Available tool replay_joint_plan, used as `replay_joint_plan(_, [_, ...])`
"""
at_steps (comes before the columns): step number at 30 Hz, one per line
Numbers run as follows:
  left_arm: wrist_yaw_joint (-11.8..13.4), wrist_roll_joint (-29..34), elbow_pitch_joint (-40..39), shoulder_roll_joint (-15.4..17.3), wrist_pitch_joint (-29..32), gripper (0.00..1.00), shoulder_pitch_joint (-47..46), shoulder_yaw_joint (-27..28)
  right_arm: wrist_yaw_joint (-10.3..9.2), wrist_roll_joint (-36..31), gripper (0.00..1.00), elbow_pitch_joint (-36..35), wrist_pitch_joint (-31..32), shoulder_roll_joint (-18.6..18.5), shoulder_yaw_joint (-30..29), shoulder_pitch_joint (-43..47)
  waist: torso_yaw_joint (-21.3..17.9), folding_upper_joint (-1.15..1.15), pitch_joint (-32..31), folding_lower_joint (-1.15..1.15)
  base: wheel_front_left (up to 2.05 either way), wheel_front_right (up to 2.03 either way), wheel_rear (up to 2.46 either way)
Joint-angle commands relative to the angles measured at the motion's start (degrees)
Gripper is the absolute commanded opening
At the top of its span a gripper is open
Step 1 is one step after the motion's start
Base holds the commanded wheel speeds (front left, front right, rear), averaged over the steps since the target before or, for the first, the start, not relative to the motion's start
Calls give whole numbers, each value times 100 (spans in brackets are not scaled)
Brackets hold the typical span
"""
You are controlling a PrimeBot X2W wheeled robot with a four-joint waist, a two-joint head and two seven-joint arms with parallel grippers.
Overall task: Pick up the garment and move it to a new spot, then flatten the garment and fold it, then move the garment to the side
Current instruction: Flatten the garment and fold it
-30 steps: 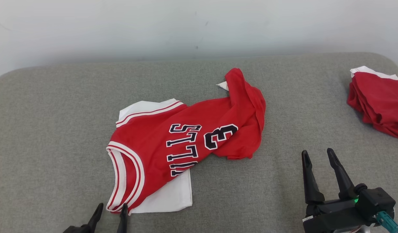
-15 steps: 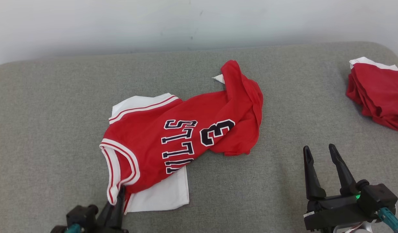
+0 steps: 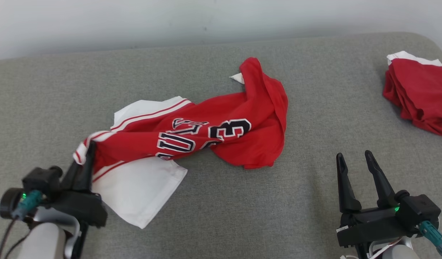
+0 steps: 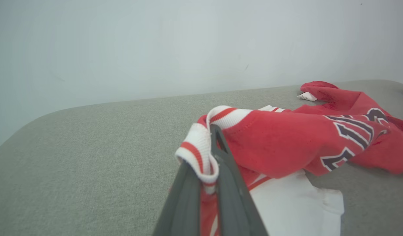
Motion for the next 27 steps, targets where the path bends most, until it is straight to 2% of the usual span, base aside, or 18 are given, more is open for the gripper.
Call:
replay_joint_plan(1, [15, -90, 153, 91, -1, 0, -205, 47, -17, -15, 100, 42, -4, -3, 1, -61, -86, 0, 86, -1, 0, 0, 0])
replay_joint_plan(2, [15, -117, 287, 122, -1, 3, -274, 56, -17, -18, 100, 64, -4, 5, 6, -83, -107, 0, 105, -1, 0, 0, 0])
replay_joint_plan(4, [14, -157, 474, 164, -1, 24, -418, 102, -17, -22, 100, 110, -4, 22, 6, -106, -140, 0, 140, -1, 0, 0, 0])
replay_joint_plan(5, [14, -141, 571, 180, -1, 45, -455, 121, -17, -28, 100, 132, -4, 36, 3, -108, -153, 0, 151, -1, 0, 0, 0])
replay_joint_plan(6, [14, -130, 644, 189, -1, 85, -498, 150, -17, -34, 100, 152, -4, 45, 8, -116, -161, 0, 157, -1, 0, 0, 0])
replay_joint_plan(7, [14, -119, 712, 182, -1, 100, -532, 176, -17, -33, 100, 166, -4, 51, 9, -131, -168, 0, 160, -1, 0, 0, 0])
replay_joint_plan(14, [14, -39, 649, 52, -1, 100, -409, 325, -17, -38, 100, 233, -4, 94, -42, -83, -64, 0, 44, -1, 0, 0, 0])
replay_joint_plan(21, [46, 113, -280, -310, -1, 100, 236, 821, -17, -9, 100, 252, -4, 138, -19, 20, 140, 0, -231, -1, 0, 0, 0])
replay_joint_plan(27, [27, 323, -796, -674, -1, 100, 913, 885, -16, 13, 100, 280, -4, 156, -15, 102, 241, 0, -377, -1, 0, 0, 0])
